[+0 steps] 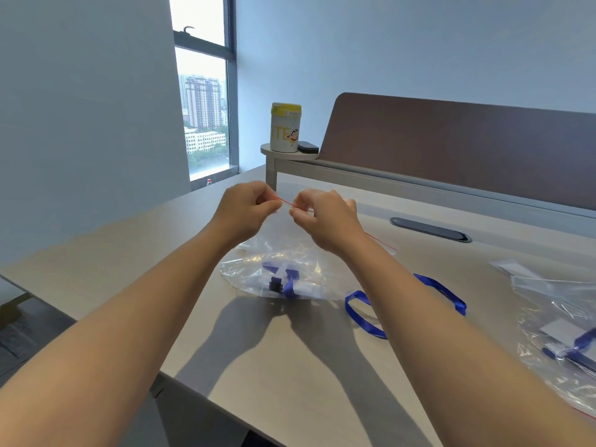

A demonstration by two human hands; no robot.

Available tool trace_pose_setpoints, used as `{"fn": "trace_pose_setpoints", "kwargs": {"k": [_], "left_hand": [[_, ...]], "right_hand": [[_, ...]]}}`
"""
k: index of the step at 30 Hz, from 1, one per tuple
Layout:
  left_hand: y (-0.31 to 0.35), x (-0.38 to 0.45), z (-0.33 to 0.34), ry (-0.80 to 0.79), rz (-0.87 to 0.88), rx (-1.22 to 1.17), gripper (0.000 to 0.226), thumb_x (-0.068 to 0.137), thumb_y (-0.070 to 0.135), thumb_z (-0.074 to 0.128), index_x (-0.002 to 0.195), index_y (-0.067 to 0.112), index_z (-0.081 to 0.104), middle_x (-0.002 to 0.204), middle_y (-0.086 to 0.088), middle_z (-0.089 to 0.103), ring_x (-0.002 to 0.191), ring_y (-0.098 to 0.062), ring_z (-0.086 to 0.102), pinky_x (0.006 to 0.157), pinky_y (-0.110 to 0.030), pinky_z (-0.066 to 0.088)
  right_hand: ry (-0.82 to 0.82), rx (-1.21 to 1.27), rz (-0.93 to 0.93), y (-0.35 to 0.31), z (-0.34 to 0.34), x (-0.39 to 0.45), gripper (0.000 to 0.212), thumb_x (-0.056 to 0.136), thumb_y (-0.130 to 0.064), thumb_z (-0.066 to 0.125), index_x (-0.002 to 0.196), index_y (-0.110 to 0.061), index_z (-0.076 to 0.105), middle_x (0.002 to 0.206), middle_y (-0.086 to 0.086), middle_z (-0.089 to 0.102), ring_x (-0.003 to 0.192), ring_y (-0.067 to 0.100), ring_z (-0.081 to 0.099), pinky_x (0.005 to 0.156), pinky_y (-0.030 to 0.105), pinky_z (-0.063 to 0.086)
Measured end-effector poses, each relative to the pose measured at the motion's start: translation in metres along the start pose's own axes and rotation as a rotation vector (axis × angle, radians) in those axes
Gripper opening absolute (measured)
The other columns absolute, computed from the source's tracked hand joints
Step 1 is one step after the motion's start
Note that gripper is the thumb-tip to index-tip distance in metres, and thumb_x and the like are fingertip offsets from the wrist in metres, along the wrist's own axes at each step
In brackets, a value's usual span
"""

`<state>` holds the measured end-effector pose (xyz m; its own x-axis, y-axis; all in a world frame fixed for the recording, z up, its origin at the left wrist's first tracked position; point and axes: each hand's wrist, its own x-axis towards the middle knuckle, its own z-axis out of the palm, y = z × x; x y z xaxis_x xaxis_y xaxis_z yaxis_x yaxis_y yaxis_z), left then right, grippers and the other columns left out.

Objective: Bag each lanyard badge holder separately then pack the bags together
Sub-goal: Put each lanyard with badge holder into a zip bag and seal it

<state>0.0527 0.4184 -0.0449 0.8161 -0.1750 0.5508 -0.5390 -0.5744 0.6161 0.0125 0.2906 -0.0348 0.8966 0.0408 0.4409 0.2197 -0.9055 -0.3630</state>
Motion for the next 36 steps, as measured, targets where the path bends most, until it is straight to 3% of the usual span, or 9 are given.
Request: {"fn": "trace_pose_setpoints", "kwargs": {"k": [3, 10, 13, 17, 22, 27, 30, 33, 36], "left_hand": [[-0.004, 0.001, -0.001, 0.112, -0.077, -0.041, 0.022, 0.088, 0.013, 0.056, 0.098, -0.004, 0.066, 0.091, -0.015, 0.064, 0.079, -0.019, 0.052, 0.074, -0.026, 0.044], [-0.012, -0.006, -0.014, 0.274, -0.235, -0.017, 0.027, 0.091, 0.014, 0.053, 0.106, -0.006, 0.063, 0.11, -0.021, 0.065, 0.095, -0.028, 0.057, 0.08, -0.025, 0.038], [-0.011, -0.01, -0.015, 0.294, -0.275, -0.051, 0.026, 0.091, 0.013, 0.053, 0.106, -0.005, 0.063, 0.11, -0.021, 0.065, 0.103, -0.034, 0.058, 0.08, -0.026, 0.038], [-0.014, -0.017, -0.014, 0.288, -0.312, -0.091, 0.025, 0.09, 0.013, 0.054, 0.105, -0.005, 0.064, 0.109, -0.022, 0.065, 0.103, -0.034, 0.058, 0.082, -0.028, 0.039], [-0.016, -0.035, -0.013, 0.181, -0.348, -0.14, 0.024, 0.089, 0.012, 0.055, 0.103, -0.006, 0.064, 0.096, -0.017, 0.063, 0.085, -0.024, 0.052, 0.081, -0.03, 0.04], [-0.021, -0.056, -0.03, -0.167, -0.511, -0.42, 0.017, 0.089, 0.012, 0.055, 0.073, 0.008, 0.058, 0.044, 0.009, 0.064, 0.064, -0.016, 0.05, 0.068, -0.021, 0.044], [-0.03, -0.063, -0.037, -0.248, -0.687, -0.567, 0.028, 0.09, 0.04, 0.046, 0.082, 0.015, 0.055, 0.06, 0.002, 0.067, 0.073, -0.018, 0.054, 0.073, -0.028, 0.045], [-0.049, -0.072, -0.029, -0.338, -0.884, -0.375, 0.05, 0.088, 0.056, 0.038, 0.098, 0.01, 0.053, 0.086, -0.004, 0.052, 0.089, -0.022, 0.05, 0.082, -0.035, 0.041], [-0.052, -0.08, -0.013, -0.348, -1.013, -0.326, 0.038, 0.09, 0.043, 0.049, 0.107, 0.009, 0.043, 0.08, -0.005, 0.043, 0.075, -0.02, 0.047, 0.053, -0.025, 0.05]], "right_hand": [[-0.016, -0.016, 0.031, 0.011, -0.002, -0.001, 0.024, 0.094, -0.029, 0.043, 0.107, -0.017, 0.059, 0.112, 0.005, 0.064, 0.109, 0.025, 0.051, 0.098, 0.041, 0.029], [-0.049, -0.015, 0.097, 0.044, -0.009, -0.018, 0.02, 0.093, -0.028, 0.045, 0.101, -0.016, 0.059, 0.105, 0.005, 0.065, 0.102, 0.024, 0.054, 0.097, 0.039, 0.03], [-0.078, 0.028, 0.121, 0.055, -0.012, -0.025, 0.021, 0.092, -0.027, 0.048, 0.103, -0.014, 0.059, 0.101, 0.005, 0.064, 0.098, 0.023, 0.057, 0.098, 0.043, 0.04], [-0.097, 0.076, 0.14, 0.067, -0.019, -0.039, 0.018, 0.091, -0.022, 0.05, 0.101, -0.01, 0.059, 0.09, 0.001, 0.057, 0.089, 0.022, 0.057, 0.085, 0.038, 0.049], [-0.142, 0.077, 0.16, 0.073, -0.019, -0.059, 0.017, 0.092, -0.013, 0.049, 0.099, -0.004, 0.061, 0.084, 0.005, 0.057, 0.079, 0.018, 0.053, 0.072, 0.026, 0.042], [-0.127, 0.08, 0.207, 0.08, -0.02, -0.074, 0.016, 0.09, -0.002, 0.05, 0.096, 0.001, 0.065, 0.078, 0.007, 0.06, 0.073, 0.017, 0.057, 0.08, 0.03, 0.05], [-0.223, 0.159, 0.286, 0.08, -0.022, -0.077, 0.015, 0.087, -0.002, 0.055, 0.096, 0.001, 0.067, 0.073, 0.005, 0.061, 0.065, 0.013, 0.057, 0.077, 0.029, 0.051], [-0.451, 0.193, 0.388, 0.079, -0.022, -0.083, 0.015, 0.083, -0.006, 0.061, 0.094, 0.001, 0.069, 0.076, 0.007, 0.065, 0.069, 0.014, 0.059, 0.079, 0.03, 0.052], [-0.59, 0.221, 0.483, 0.078, -0.018, -0.088, 0.023, 0.087, -0.02, 0.056, 0.085, -0.002, 0.069, 0.077, 0.003, 0.066, 0.072, 0.012, 0.058, 0.079, 0.029, 0.049]]}}
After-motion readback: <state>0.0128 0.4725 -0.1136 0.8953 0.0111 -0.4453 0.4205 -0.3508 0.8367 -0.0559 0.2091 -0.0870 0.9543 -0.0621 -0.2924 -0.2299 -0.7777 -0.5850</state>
